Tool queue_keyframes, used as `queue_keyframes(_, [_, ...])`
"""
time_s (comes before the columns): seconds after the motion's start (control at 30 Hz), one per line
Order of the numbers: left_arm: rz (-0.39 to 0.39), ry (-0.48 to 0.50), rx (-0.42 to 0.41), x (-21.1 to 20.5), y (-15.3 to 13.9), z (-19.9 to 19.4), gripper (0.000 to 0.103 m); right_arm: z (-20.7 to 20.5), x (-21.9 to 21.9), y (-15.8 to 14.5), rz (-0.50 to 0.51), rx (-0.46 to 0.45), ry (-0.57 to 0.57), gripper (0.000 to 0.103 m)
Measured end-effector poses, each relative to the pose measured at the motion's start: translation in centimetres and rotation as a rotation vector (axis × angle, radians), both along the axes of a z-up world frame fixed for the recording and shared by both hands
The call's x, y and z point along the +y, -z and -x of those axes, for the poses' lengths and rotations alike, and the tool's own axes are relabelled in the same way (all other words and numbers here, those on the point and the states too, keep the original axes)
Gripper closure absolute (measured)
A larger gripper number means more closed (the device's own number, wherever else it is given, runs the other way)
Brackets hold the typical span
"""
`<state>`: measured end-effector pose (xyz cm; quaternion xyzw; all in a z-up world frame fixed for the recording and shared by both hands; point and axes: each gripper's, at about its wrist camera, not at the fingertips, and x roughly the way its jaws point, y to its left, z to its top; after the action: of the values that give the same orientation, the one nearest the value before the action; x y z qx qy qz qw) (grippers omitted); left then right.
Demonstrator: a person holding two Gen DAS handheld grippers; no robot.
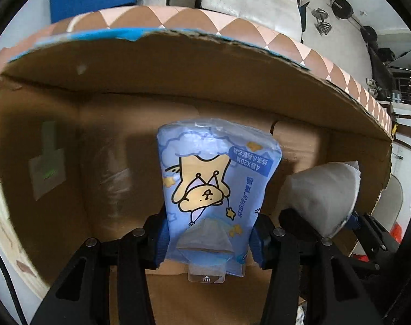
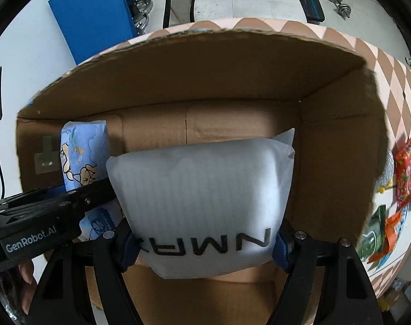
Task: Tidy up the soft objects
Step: 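Carry both packs into the box and open both tools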
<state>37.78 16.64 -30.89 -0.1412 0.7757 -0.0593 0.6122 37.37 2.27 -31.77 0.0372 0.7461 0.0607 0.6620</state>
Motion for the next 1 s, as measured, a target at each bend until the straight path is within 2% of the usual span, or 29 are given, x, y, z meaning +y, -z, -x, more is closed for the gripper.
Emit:
queue_keyframes(0.1, [0.019,0.008,0.006,-0.1,0.3,-0.2,0.056,0.0,0.6,0.7,0.005,0.0,-0.015,0.024])
queue_keyframes(0.27, [0.001,0.014,0.01,0.3,-0.5,-0.1,0.052,0.2,1.8,0.7,0.003,-0.009,-0.052,0.021])
queue_keyframes(0.47, [-0.038,0.012,-0.035,1.7,-2.7,1.4,0.02,0.6,1.3,-0.8,0.003,-0.037,-0.044,0.006])
queue_keyframes(0.5, [-0.048,0.009,-0.043,2.1,-3.2,1.9,0.013,0.7,1.2,-1.1,0.002,-0.041,-0.041,0.005])
queue_keyframes(0.53, [-0.053,0.008,-0.052,2.3,-3.5,2.2,0.01,1.0,1.1,-1.6,0.003,-0.046,-0.037,0.004])
queue_keyframes(0.7, [-0.1,0.011,-0.136,3.8,-6.8,5.6,0.006,2.0,0.9,-3.6,0.049,-0.089,-0.046,0.0])
queue_keyframes(0.83, [-0.14,0.018,-0.228,4.3,-10.1,8.4,0.005,4.6,1.4,-5.1,0.1,-0.137,-0.073,0.0])
queue_keyframes(0.87, [-0.148,0.018,-0.243,3.8,-10.3,8.1,0.005,5.4,1.5,-5.4,0.109,-0.147,-0.081,0.0])
queue_keyframes(1.0, [-0.206,0.016,-0.333,3.0,-12.3,10.3,0.005,8.1,1.2,-6.8,0.092,-0.177,-0.058,0.0])
